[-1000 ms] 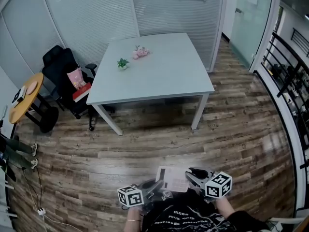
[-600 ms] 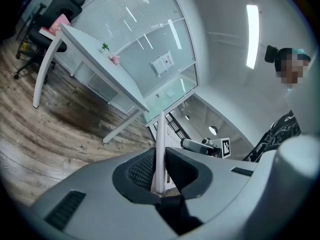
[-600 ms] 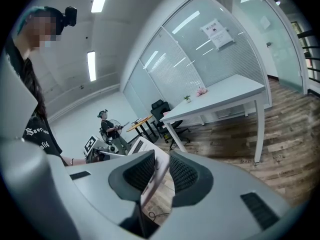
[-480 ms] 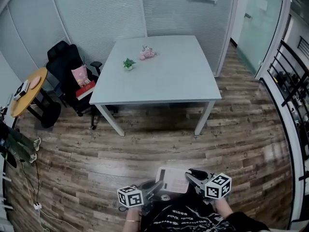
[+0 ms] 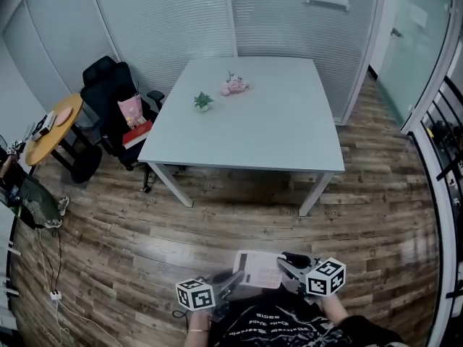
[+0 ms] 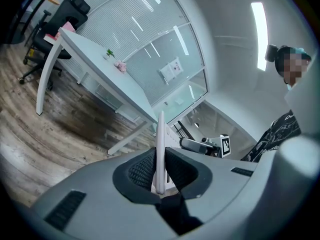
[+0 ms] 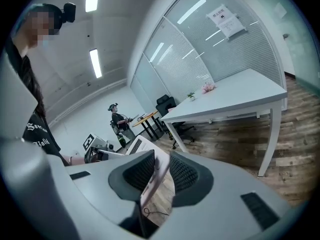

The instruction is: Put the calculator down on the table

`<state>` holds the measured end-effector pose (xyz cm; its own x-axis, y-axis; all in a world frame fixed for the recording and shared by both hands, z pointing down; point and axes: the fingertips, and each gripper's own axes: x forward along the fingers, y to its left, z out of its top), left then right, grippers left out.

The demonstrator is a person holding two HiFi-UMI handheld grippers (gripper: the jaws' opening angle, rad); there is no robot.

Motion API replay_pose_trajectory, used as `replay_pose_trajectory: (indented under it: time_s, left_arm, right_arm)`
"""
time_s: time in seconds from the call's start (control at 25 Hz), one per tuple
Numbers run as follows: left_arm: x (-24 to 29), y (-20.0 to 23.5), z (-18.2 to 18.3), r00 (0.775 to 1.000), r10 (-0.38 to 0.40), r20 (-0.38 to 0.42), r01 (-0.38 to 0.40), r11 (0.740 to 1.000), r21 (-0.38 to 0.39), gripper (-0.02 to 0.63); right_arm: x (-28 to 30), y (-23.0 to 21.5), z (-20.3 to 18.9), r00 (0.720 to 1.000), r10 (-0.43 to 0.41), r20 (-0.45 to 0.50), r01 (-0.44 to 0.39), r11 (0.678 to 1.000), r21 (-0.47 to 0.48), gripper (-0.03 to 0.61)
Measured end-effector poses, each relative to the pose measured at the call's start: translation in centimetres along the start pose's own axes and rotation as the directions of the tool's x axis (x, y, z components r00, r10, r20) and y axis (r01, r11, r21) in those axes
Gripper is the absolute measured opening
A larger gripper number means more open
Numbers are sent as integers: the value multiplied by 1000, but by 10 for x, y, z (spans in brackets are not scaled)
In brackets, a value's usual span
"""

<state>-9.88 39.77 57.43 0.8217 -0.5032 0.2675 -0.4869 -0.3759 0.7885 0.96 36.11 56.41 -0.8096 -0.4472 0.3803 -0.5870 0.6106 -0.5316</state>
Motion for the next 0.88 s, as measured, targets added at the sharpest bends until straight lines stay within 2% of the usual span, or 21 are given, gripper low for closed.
replay_pose_trajectory:
  time_s: [0.24,0.48,0.88]
  left_arm:
    - [58,1,30,1000,23,11,-23,1000,5,68]
    - [103,2,49,998,50,34,-50,999,-22,69]
    - [142,4,57,997,72,15,-71,995,-73,69]
  right_arm:
    - [-4,-57,36,999,32,-17,-32,999,3,101]
    - [-10,-101,61,998,52,-25,-52,999,7,100]
    - [-16,-140,72,997,73,-39,-70,995,78,100]
